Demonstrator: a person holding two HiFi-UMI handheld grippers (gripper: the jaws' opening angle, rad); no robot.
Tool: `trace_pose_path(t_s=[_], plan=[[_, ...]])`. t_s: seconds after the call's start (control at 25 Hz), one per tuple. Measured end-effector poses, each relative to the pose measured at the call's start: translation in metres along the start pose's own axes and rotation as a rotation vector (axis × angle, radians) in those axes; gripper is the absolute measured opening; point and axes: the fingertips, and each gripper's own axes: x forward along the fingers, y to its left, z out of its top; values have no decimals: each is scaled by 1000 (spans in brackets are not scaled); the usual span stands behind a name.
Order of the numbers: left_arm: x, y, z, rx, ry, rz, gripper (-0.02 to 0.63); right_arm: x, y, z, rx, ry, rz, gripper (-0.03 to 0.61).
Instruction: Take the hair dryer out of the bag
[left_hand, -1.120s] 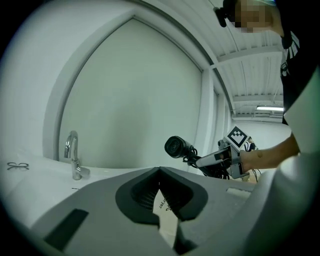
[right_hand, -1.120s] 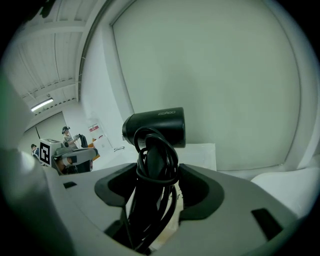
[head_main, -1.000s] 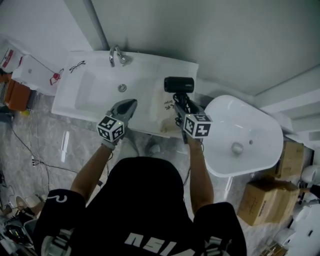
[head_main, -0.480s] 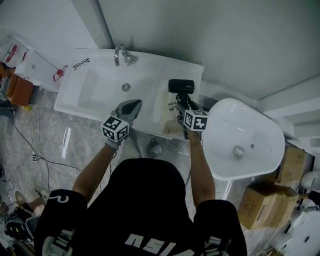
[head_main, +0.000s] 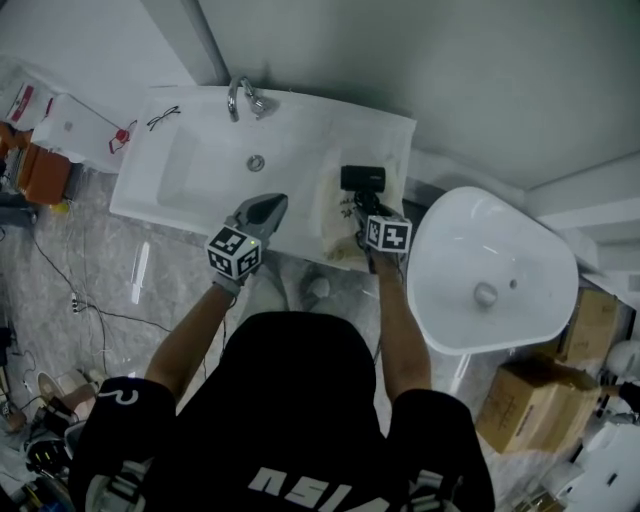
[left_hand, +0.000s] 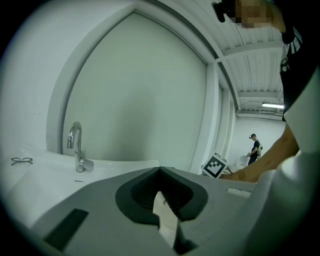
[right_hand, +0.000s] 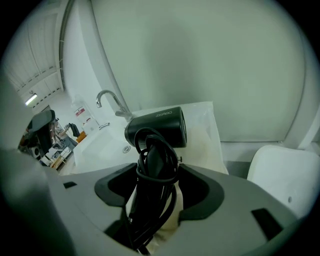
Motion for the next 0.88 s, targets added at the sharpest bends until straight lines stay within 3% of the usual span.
trace_pose_path(t_s=[0.44, 0.88], plan=[[-1, 7, -13, -16, 36, 22, -2, 29, -18, -47, 59, 117, -29, 258], [-2, 13, -11, -7, 37, 28, -2, 22, -13, -49, 81, 102, -23, 295]])
